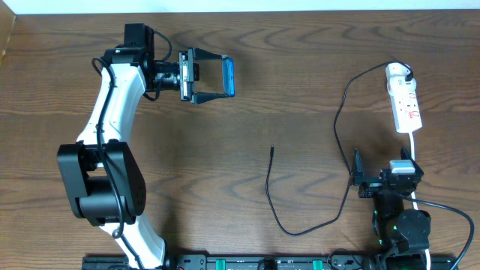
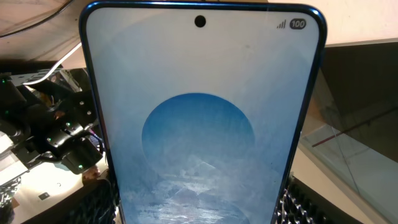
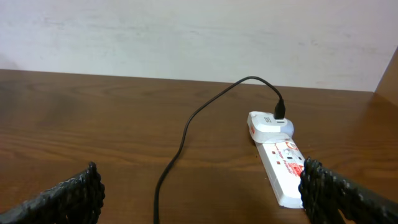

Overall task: Plug charger to phone and switch on socket
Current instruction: 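Hold the phone raised in the left gripper, rotating it toward center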

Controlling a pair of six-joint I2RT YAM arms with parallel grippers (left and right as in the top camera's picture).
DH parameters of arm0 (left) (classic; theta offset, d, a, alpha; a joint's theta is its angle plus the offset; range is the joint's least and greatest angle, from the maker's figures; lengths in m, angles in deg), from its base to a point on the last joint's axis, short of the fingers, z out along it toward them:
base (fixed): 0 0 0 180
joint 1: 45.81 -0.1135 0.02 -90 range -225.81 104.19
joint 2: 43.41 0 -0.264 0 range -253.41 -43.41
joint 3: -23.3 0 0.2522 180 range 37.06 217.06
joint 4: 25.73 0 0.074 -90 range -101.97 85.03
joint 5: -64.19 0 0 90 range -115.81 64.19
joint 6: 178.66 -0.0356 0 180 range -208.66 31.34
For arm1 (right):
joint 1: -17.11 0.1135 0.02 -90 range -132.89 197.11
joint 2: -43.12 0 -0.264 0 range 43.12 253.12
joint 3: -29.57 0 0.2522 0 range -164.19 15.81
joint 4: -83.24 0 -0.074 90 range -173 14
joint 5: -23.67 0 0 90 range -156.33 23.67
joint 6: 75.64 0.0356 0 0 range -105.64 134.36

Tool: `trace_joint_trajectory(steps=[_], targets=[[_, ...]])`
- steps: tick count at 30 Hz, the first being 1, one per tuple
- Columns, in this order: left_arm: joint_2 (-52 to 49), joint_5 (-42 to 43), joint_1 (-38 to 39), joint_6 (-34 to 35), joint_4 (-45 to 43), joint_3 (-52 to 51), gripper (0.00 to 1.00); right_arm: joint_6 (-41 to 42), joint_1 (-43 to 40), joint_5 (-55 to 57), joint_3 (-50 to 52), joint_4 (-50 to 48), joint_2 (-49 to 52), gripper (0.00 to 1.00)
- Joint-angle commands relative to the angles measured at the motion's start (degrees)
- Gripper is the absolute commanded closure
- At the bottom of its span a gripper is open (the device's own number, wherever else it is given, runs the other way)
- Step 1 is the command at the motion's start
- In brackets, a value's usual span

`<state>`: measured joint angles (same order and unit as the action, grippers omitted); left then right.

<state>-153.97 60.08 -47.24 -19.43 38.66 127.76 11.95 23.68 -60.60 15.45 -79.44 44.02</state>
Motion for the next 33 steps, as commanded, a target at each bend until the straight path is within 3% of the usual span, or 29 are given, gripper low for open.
trace_joint_trajectory(steps=[1, 33], targets=[[1.5, 3.7, -0.2, 0.5, 0.1, 1.9, 0.93, -0.9, 0.3, -0.3, 0.0, 0.2, -0.2, 0.01], [1.5, 1.8, -0.2, 0.5, 0.1, 1.9, 0.93, -0.9, 0.3, -0.3, 0.0, 0.2, -0.2, 0.01]])
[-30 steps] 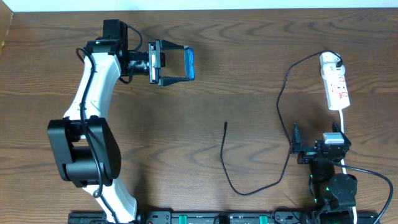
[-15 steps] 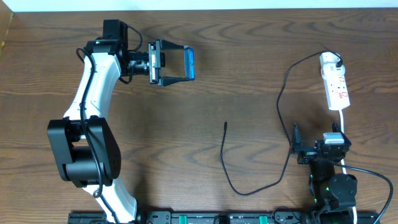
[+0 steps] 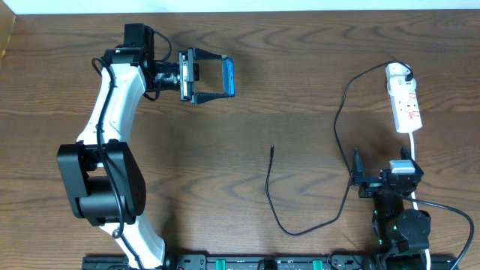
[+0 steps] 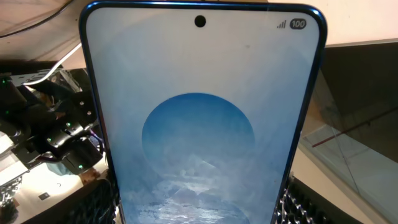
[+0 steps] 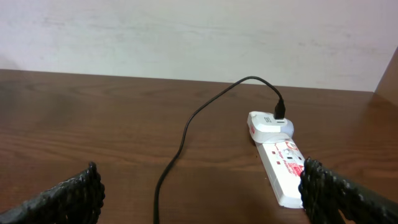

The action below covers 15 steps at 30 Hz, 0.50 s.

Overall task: Plug charger to phone and switch on socket
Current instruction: 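Hold the phone raised in the left gripper, rotating it toward center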

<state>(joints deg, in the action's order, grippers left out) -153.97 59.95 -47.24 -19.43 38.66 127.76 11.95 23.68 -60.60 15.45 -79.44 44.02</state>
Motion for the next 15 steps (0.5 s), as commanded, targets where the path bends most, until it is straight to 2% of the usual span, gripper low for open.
trace_joint_trajectory(steps=[1, 6, 15], targets=[[1.5, 1.6, -0.2, 0.5, 0.1, 1.9, 0.92, -0.9, 0.3, -0.3, 0.0, 0.2, -0.2, 0.01], [1.5, -5.7, -0.1, 0.5, 0.1, 1.9, 0.93, -0.9, 0.3, -0.3, 0.0, 0.2, -0.2, 0.01], [1.5, -27.8, -0.1, -0.2, 0.1, 1.8, 0.93, -0.9, 0.3, -0.3, 0.0, 0.1, -0.2, 0.01]])
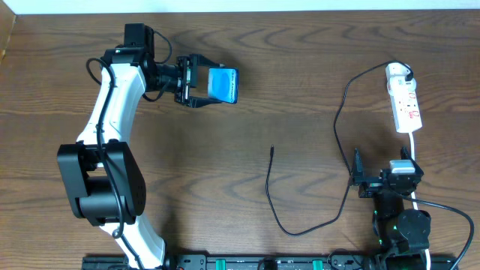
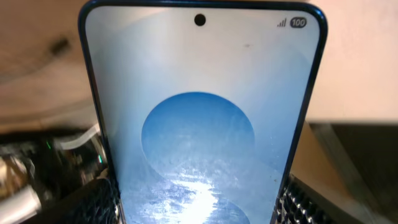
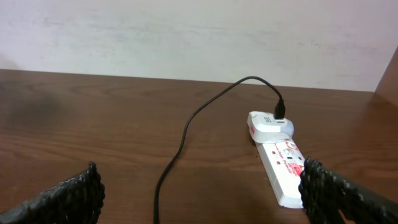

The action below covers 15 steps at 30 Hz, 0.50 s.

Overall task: Plug charger to phone and switch on socket
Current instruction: 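Hold the phone raised in the left gripper, rotating it toward center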

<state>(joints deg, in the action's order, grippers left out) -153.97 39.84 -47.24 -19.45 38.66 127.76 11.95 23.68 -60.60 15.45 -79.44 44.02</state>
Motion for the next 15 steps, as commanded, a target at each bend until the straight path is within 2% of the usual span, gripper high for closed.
trace_joint_trajectory(steps=[1, 12, 15], targets=[[1.5, -10.7, -0.1, -0.1, 0.1, 1.8, 0.92, -0.9, 0.3, -0.3, 0.0, 0.1, -0.2, 0.01], [1.5, -29.1, -0.1, -0.1, 0.1, 1.8, 0.93, -0.8, 0.3, -0.4, 0.0, 0.1, -0.2, 0.01], [1.5, -29.0, -0.1, -0.1, 0.1, 1.8, 0.93, -0.9, 0.3, -0.3, 0.0, 0.0, -0.2, 0.01]])
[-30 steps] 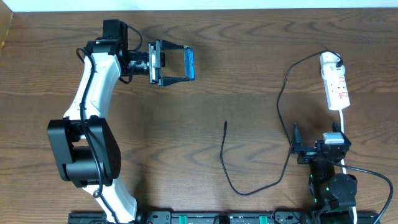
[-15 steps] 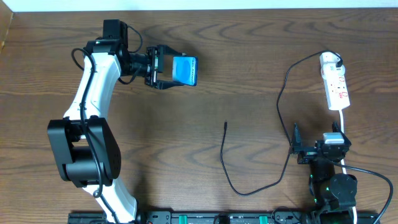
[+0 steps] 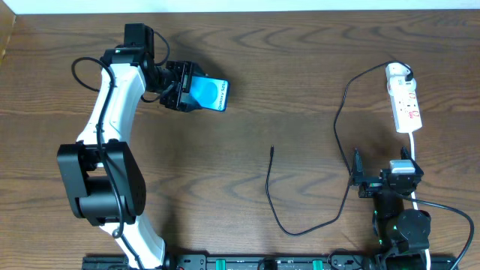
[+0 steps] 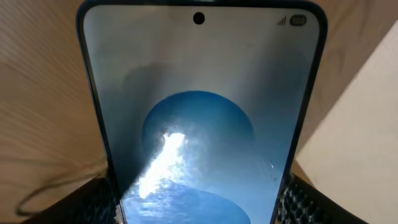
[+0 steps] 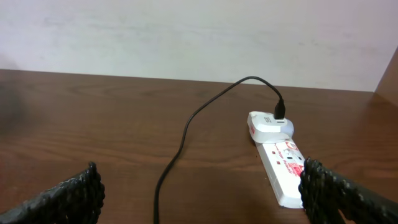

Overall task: Plug charger to phone and switch on socket
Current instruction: 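Hold the phone raised in the left gripper, rotating it toward center, then move the right gripper toward the phone held by the left gripper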

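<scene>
My left gripper [image 3: 186,94] is shut on a blue phone [image 3: 206,94], held screen-up above the table's far left. In the left wrist view the lit phone screen [image 4: 199,118] fills the frame between my fingers [image 4: 298,199]. The black charger cable [image 3: 337,120] runs from a white adapter [image 3: 397,73] in the white socket strip [image 3: 405,105] at the far right, loops forward and ends in a free plug tip [image 3: 272,149] at mid-table. My right gripper [image 5: 199,193] stands open near the front right, facing the strip [image 5: 286,171] and cable [image 5: 180,149].
The brown wooden table [image 3: 240,52] carries only the cable and strip. A dark rail [image 3: 247,262] runs along the front edge. A pale wall [image 5: 186,31] stands behind the table in the right wrist view.
My left wrist has turned further, so the phone's screen now faces up and lies slightly nearer the arm. The right gripper, cable and strip are unchanged.
At first my left gripper held the phone on edge, screen facing sideways, and it stayed so a second later. Then the phone was partly tilted with its screen showing from above. Now the screen faces up. The right arm stayed still throughout.
</scene>
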Controlling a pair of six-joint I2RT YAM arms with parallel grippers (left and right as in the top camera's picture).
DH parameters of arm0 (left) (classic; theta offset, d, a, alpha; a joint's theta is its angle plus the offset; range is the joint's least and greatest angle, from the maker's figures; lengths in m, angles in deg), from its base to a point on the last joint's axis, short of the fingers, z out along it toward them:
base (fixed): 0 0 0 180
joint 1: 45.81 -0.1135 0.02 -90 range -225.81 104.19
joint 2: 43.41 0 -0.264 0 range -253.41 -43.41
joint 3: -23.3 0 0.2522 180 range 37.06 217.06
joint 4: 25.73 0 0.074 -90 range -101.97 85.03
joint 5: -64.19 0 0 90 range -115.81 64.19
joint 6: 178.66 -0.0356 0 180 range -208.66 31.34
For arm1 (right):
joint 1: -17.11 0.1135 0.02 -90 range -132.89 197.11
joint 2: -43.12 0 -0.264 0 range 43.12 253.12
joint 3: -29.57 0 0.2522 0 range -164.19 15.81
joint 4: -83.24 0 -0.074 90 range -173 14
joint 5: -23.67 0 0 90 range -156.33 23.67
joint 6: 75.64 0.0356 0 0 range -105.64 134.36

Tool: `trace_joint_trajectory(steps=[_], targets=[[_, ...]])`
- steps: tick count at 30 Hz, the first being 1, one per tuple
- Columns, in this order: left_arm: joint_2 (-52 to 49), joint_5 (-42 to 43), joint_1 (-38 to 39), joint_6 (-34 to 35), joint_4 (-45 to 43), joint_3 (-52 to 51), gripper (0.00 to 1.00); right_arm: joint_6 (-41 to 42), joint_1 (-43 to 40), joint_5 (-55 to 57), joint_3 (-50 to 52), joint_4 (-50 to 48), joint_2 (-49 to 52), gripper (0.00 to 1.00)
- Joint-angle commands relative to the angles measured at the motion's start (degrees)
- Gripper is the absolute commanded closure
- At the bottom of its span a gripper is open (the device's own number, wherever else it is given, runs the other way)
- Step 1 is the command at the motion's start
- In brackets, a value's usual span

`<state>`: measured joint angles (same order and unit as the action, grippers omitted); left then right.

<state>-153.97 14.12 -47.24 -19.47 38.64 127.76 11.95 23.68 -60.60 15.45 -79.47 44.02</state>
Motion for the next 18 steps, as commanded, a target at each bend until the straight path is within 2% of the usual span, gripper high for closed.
trace_joint_trajectory(steps=[1, 6, 12, 18], targets=[[1.5, -3.3, -0.1, 0.0, 0.1, 1.8, 0.93, -0.9, 0.3, -0.1, 0.0, -0.1, -0.2, 0.01], [1.5, -3.3, -0.1, 0.2, 0.1, 1.8, 0.93, -0.9, 0.3, 0.2, 0.0, -4.1, -0.2, 0.01], [1.5, -3.3, -0.1, 0.4, 0.1, 1.8, 0.92, 0.3, 0.2, -0.2, -0.5, -14.3, -0.2, 0.01], [1.5, -3.3, -0.1, 0.4, 0.1, 1.8, 0.92, 1.7, 0.2, -1.7, -8.5, -12.0, 4.8, 0.01]])
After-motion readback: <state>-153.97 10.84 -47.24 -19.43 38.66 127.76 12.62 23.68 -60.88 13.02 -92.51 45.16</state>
